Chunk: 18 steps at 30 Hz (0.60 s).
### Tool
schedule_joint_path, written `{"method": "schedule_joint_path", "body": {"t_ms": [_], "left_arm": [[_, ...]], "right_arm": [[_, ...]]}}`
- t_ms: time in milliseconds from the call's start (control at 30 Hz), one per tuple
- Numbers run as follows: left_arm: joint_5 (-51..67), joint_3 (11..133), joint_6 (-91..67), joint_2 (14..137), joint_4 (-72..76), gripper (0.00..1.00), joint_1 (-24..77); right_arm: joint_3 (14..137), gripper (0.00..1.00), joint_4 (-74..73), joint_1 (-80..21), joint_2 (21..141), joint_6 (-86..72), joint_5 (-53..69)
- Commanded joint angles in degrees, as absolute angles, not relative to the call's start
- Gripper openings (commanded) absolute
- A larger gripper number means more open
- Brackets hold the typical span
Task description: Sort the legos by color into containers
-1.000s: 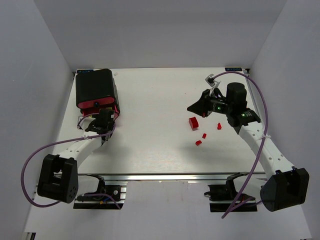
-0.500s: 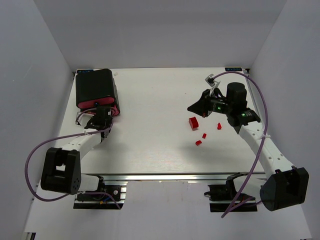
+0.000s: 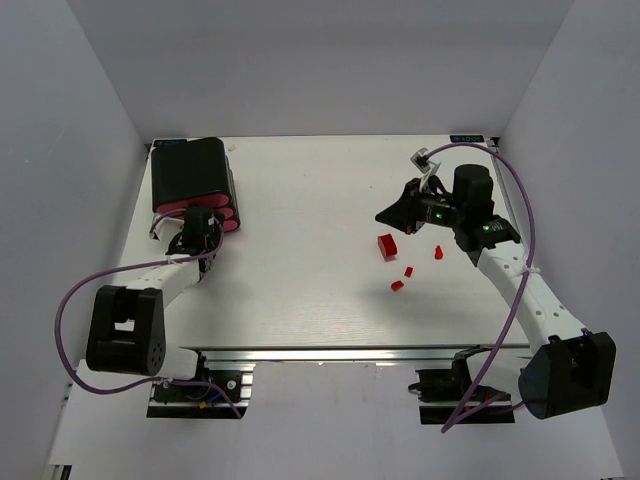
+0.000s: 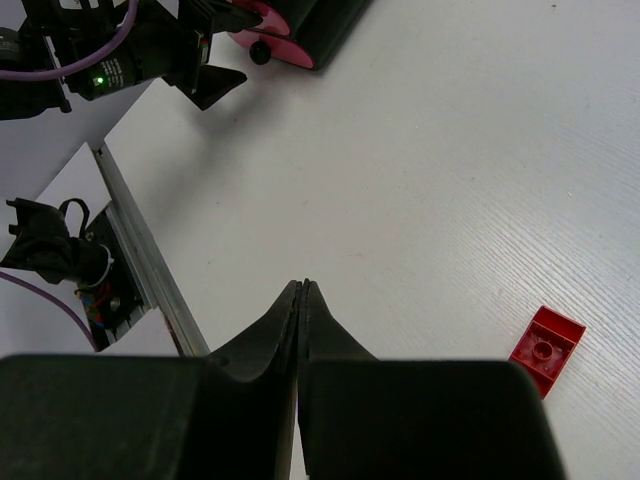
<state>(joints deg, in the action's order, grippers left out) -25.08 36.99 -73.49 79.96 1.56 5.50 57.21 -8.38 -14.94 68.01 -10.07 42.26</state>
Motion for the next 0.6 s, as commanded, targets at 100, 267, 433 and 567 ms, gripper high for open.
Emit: {"method": "schedule_joint_path", "body": {"t_ms": [100, 267, 433, 567], "left_arm": [[-21.45, 37.18, -69.7, 81.3, 6.77, 0.96, 3.87], [-19.16, 36.56, -67.07, 80.86, 7.91, 0.95, 3.34], [-14.86, 32.18, -61.62, 75.87, 12.65, 0.74, 3.34], [-12.13, 29.36, -53.02, 71.64, 13.63, 0.32, 3.96]], "right_arm": [[57.22, 0.0, -6.59, -14.5, 68.55, -9.14, 43.51], [57.39, 0.0, -6.77, -14.5, 68.91, -8.88, 43.68], [57.39, 0.0, -6.77, -14.59, 68.73, -8.88, 43.86], [57.39, 0.0, -6.86, -14.59, 68.64, -8.88, 44.12]]}}
